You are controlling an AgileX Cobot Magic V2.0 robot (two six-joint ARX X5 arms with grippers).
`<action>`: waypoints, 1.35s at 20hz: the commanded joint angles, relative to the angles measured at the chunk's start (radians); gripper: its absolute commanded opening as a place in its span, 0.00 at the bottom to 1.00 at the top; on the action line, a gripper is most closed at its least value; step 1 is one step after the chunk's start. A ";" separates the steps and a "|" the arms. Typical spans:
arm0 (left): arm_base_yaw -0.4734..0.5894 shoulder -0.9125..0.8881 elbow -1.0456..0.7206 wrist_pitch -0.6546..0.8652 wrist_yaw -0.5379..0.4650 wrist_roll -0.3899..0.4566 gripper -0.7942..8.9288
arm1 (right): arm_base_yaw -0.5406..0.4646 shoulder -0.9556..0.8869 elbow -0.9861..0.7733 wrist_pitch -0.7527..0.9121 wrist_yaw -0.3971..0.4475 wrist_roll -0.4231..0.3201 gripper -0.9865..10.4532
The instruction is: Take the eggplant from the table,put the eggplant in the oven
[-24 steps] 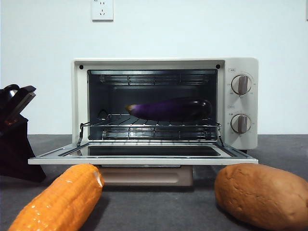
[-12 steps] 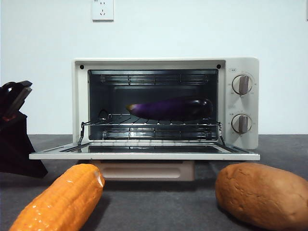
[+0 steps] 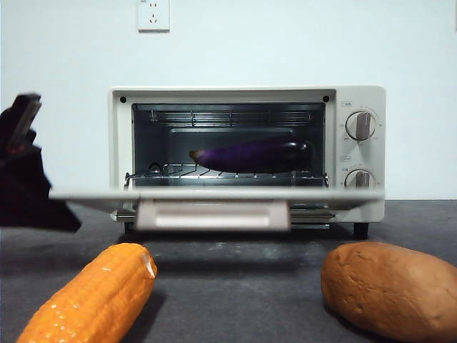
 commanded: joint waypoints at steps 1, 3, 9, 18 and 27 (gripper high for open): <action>-0.004 0.014 0.050 0.020 0.090 0.000 0.09 | 0.013 -0.014 0.023 0.008 -0.051 0.018 0.09; 0.000 0.014 0.074 0.020 0.117 -0.018 0.09 | 0.013 -0.032 0.023 0.009 -0.086 0.018 0.09; 0.007 0.014 0.209 0.016 0.145 -0.071 0.09 | 0.013 -0.091 0.023 0.008 -0.168 0.030 0.09; 0.024 -0.017 0.472 0.000 0.080 -0.144 0.09 | 0.011 -0.103 -0.032 -0.011 -0.246 0.032 0.09; -0.053 -0.271 0.473 -0.271 -0.411 0.073 0.09 | -0.077 -0.153 -0.322 0.199 -0.230 0.089 0.09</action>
